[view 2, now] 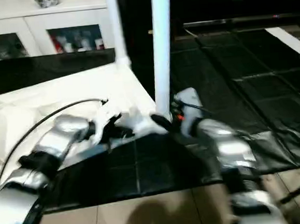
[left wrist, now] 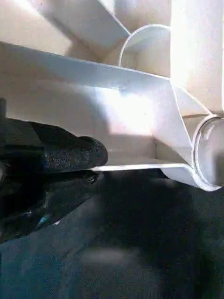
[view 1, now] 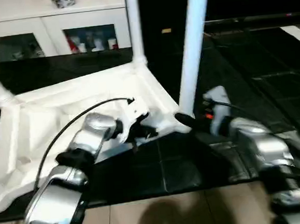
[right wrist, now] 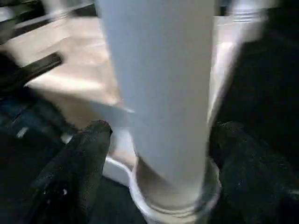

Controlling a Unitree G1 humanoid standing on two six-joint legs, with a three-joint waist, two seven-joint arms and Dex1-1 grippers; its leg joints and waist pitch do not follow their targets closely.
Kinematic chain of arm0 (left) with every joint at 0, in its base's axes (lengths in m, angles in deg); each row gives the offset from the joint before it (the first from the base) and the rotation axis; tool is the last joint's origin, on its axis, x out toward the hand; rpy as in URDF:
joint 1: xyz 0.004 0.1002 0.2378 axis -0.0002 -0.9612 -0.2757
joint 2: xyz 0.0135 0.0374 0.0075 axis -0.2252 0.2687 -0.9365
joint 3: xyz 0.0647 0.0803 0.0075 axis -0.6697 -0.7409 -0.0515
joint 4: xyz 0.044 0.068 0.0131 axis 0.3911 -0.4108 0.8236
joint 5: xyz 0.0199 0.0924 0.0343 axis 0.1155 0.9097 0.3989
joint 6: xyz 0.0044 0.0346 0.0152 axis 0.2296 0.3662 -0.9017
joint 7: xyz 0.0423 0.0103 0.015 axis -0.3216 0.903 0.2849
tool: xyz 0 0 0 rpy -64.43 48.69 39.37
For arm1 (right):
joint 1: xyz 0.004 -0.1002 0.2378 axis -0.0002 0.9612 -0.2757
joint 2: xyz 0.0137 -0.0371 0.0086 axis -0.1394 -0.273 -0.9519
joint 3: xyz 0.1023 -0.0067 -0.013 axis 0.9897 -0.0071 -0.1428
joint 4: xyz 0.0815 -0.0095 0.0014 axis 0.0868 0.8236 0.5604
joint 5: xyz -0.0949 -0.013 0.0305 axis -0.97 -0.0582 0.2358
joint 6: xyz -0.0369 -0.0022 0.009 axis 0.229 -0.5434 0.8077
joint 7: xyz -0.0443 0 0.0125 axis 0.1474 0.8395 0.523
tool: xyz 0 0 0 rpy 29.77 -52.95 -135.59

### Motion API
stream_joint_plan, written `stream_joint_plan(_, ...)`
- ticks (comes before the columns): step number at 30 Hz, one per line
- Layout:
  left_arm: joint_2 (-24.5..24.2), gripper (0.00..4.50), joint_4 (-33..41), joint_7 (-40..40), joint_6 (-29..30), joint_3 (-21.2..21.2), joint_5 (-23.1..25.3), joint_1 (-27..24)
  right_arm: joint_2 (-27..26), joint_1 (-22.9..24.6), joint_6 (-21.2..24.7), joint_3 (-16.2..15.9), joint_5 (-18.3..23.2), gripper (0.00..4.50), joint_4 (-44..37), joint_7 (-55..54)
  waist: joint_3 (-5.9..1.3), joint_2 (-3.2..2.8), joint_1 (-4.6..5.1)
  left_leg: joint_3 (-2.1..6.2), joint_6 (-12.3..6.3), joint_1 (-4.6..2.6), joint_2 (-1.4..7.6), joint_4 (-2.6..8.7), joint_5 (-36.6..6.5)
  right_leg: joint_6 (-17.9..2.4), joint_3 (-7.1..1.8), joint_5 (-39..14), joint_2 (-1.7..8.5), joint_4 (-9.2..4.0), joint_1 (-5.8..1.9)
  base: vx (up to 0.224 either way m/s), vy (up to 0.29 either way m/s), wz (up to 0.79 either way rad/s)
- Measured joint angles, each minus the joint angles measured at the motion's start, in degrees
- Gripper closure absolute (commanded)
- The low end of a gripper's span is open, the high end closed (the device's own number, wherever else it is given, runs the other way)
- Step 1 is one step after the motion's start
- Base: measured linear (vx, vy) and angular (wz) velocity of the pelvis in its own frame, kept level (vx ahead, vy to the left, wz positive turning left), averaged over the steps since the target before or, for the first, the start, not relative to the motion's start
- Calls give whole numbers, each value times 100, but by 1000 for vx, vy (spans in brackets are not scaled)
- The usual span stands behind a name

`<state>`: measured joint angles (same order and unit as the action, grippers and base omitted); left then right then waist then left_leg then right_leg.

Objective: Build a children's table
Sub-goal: Rotate leg to tighten

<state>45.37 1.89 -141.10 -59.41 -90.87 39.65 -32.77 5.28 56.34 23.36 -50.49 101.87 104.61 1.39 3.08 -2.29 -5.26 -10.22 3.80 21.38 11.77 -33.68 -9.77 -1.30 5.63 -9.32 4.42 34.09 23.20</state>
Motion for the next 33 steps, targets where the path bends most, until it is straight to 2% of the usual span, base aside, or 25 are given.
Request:
stream_joint_plan(2,-191,450,6,-397,-249,-81,0,-56,274,91,-20,-111,61,65,-125,552,0,0,-43,0,1,-2,1,-7,0,0,0,0,0,3,-5,0,0,0)
stream_joint_plan(6,-279,450,20,-889,-403,-168,-6,-87,632,145,-101,-357,139,65,-278,1400,0,0,-122,-2,0,-2,1,-24,0,0,-5,0,3,2,-17,0,0,0)
stream_joint_plan(10,-300,450,39,-1168,-511,-271,-16,-91,861,145,-154,-574,190,65,-301,1992,-1,1,-155,-2,-1,-2,3,-29,1,0,-8,0,3,5,-25,0,0,0)
stream_joint_plan(11,-316,450,40,-1217,-555,-290,-16,-91,907,144,-210,-639,184,92,-294,2118,-1,1,-159,-2,-1,-2,4,-29,1,0,-7,0,3,7,-26,0,0,0)
stream_joint_plan(15,-376,450,39,-1410,-696,-341,-15,-91,946,80,-257,-753,175,103,-163,2392,-1,1,-170,-2,-1,-1,5,-28,1,2,-5,-1,3,8,-25,0,0,0)
stream_joint_plan(17,-380,450,39,-1485,-755,-359,-11,-90,947,21,-278,-851,170,137,-60,2523,-1,3,-191,-2,-1,1,5,-28,1,2,-5,-1,3,7,-25,0,0,0)
stream_joint_plan(20,-387,450,40,-1617,-846,-408,-3,-90,959,-9,-335,-960,156,155,-3,2693,-1,4,-240,-2,-1,1,5,-28,1,2,-5,-1,3,7,-24,0,0,0)
stream_joint_plan(21,-386,450,40,-1635,-867,-417,0,-90,960,-24,-337,-979,154,155,7,2739,-1,4,-256,-2,-1,1,5,-28,1,2,-6,-1,3,8,-24,0,0,0)
stream_joint_plan(22,-385,450,40,-1643,-880,-424,0,-90,960,-42,-338,-992,153,181,14,2779,-1,4,-270,-2,-1,0,5,-28,1,2,-5,-1,3,8,-24,0,0,0)
stream_joint_plan(25,-387,450,40,-1667,-941,-451,1,-90,973,-113,-346,-1034,153,201,24,2828,-3,6,-294,-2,-1,0,5,-28,1,2,-5,-1,3,9,-24,0,0,0)
stream_joint_plan(33,-392,450,39,-1701,-970,-453,1,-90,972,-116,-398,-1042,154,245,43,2853,-3,7,-298,-2,-1,1,5,-28,1,2,-6,-1,3,8,-24,0,0,0)
